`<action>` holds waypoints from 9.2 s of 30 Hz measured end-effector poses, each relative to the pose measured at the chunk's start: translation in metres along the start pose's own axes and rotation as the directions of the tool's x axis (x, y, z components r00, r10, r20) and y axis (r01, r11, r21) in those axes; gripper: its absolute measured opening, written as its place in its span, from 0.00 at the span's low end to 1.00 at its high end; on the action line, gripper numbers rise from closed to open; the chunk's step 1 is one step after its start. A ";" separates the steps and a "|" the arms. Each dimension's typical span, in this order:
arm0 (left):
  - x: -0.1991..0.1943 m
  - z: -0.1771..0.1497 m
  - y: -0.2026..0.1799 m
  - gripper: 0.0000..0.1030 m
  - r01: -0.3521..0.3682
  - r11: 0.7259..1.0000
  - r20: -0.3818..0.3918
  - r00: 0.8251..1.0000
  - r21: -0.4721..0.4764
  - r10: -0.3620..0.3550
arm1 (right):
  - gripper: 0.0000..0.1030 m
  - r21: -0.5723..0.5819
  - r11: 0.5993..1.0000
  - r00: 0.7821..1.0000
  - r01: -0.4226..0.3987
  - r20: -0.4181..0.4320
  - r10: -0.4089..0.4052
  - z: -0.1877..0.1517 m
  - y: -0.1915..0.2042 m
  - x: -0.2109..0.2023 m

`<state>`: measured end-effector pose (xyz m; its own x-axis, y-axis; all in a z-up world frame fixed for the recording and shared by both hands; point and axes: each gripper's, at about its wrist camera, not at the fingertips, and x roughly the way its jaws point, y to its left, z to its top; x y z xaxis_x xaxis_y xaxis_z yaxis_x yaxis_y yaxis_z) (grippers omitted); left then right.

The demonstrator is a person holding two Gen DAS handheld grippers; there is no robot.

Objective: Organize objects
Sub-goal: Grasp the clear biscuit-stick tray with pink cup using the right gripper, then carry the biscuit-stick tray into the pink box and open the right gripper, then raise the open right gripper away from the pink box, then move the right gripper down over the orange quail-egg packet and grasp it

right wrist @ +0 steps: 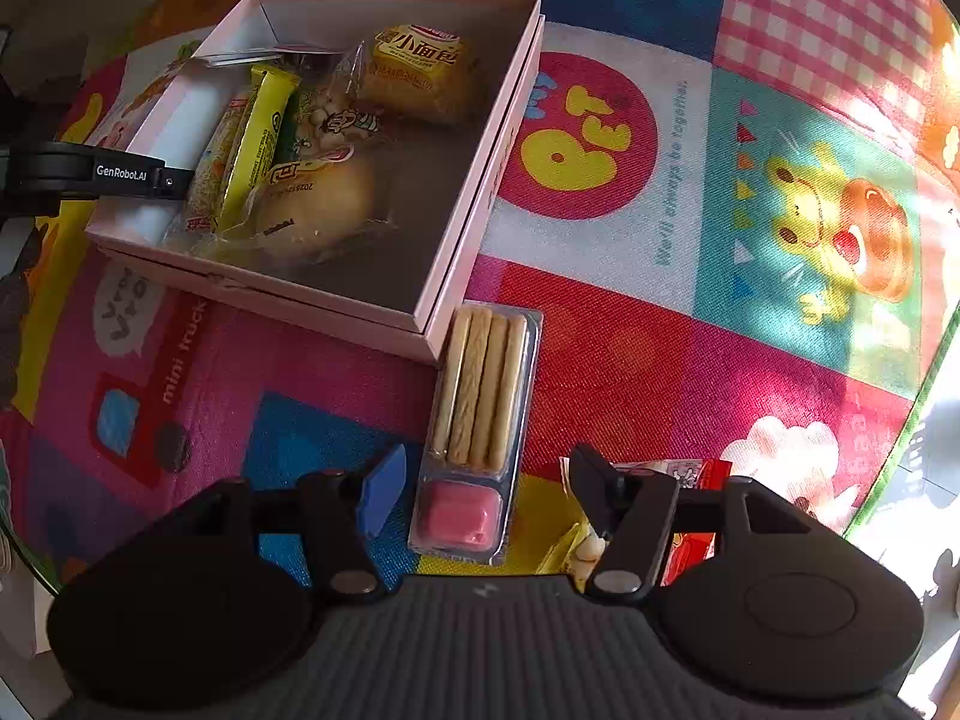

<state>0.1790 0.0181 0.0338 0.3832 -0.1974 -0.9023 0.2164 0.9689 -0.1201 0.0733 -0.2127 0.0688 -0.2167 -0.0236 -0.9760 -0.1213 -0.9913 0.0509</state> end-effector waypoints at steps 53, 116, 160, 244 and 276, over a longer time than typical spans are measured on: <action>-0.001 0.000 -0.001 0.14 -0.005 1.000 0.002 1.000 0.002 0.005 | 0.23 0.257 0.897 0.867 -0.360 -0.264 0.423 -0.046 0.030 -0.053; 0.002 0.008 0.005 0.14 0.042 0.998 -0.051 0.998 0.051 -0.040 | 0.31 0.046 0.998 0.999 -0.049 0.003 0.049 -0.034 0.092 -0.066; 0.002 0.007 0.010 0.16 0.068 0.996 -0.066 0.996 0.054 -0.065 | 0.63 0.184 0.980 0.996 -0.081 -0.021 0.086 0.037 0.085 -0.007; 0.001 0.004 0.004 0.17 0.000 0.998 -0.036 0.999 0.059 0.002 | 0.83 0.461 0.874 0.988 0.156 -0.058 -0.146 -0.032 -0.084 -0.066; 0.000 0.002 -0.002 0.17 -0.034 0.999 -0.024 0.999 0.042 0.035 | 1.00 0.631 0.771 0.996 0.085 -0.033 -0.083 -0.062 -0.037 -0.004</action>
<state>0.1802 0.0158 0.0350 0.3686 -0.1598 -0.9158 0.2411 0.9678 -0.0718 0.1389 -0.1837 0.0575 -0.1738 0.0540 -0.9833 -0.7229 -0.6850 0.0902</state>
